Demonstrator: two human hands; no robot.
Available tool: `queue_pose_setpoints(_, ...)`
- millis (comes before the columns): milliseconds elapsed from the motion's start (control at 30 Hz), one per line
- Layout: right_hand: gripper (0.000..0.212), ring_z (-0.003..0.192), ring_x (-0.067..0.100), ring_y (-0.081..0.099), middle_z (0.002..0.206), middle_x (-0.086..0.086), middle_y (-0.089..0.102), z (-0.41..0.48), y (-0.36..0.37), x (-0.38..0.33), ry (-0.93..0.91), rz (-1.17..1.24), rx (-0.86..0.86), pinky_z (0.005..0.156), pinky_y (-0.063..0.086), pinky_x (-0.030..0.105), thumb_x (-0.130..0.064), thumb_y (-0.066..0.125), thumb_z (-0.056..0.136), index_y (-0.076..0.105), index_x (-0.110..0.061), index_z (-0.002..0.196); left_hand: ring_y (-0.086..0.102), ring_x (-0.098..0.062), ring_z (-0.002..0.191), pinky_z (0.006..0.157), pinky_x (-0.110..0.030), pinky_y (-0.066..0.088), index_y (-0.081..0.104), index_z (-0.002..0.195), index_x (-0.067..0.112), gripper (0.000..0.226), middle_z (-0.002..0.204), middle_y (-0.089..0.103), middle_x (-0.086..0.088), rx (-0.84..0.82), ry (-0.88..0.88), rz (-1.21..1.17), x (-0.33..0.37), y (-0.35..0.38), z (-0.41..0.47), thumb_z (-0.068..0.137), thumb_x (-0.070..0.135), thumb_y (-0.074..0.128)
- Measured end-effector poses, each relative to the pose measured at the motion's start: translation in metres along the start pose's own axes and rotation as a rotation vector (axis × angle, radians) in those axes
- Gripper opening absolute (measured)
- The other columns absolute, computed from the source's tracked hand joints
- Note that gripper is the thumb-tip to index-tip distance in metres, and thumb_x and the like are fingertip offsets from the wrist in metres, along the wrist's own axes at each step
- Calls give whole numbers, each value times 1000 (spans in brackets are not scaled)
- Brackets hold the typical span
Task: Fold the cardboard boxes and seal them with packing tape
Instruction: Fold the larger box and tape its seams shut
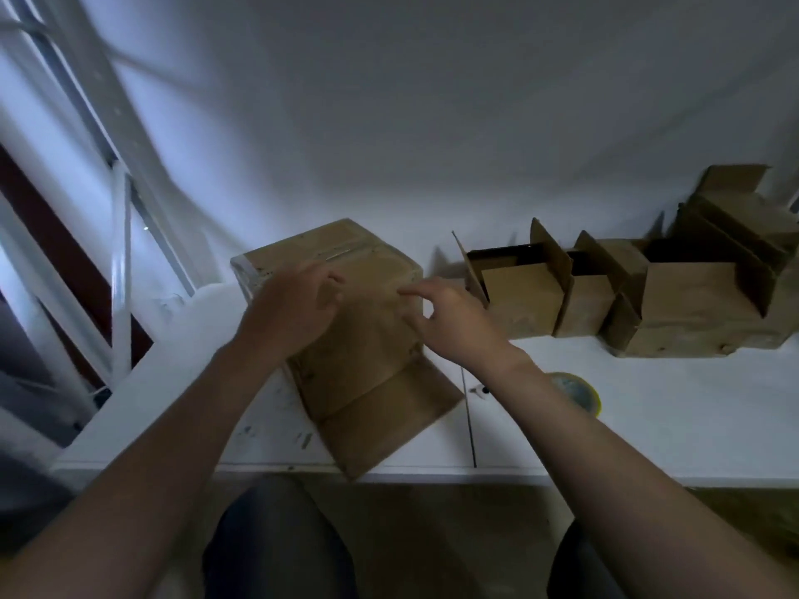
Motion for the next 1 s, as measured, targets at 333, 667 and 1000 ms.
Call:
queue_pose_setpoints(333,57,149,33,30,170,-1,11,44,107,-82,74,-107,-294,122,23,51,-64,38,101,39,-40,152,48,-31,130,109,-46,42,64,129,24,52,134,58,-10,-131,-256,-160,-171,30,37,90,53,46)
queue_pose_setpoints(667,61,134,25,46,152,-8,40,54,121,-74,173,-11,-165,105,31,44,-78,32,92,58,-34,127,46,-22,126,107,-36,40,63,113,28,34,139,36,-11,-36,-444,-491,-219,40,50,88,48,71)
queue_pose_setpoints(1000,49,105,12,62,118,-9,66,84,97,-53,163,101,-49,88,52,32,-66,51,94,65,-29,123,37,-38,125,101,-49,43,52,141,27,47,135,34,-15,69,-580,-216,-205,11,-34,101,51,46)
Point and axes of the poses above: each hand's wrist, its own z-axis towards the middle knuckle, its own y-axis out of the palm, x = y × z, the point moved 10 cm from there along z, towards the middle knuckle
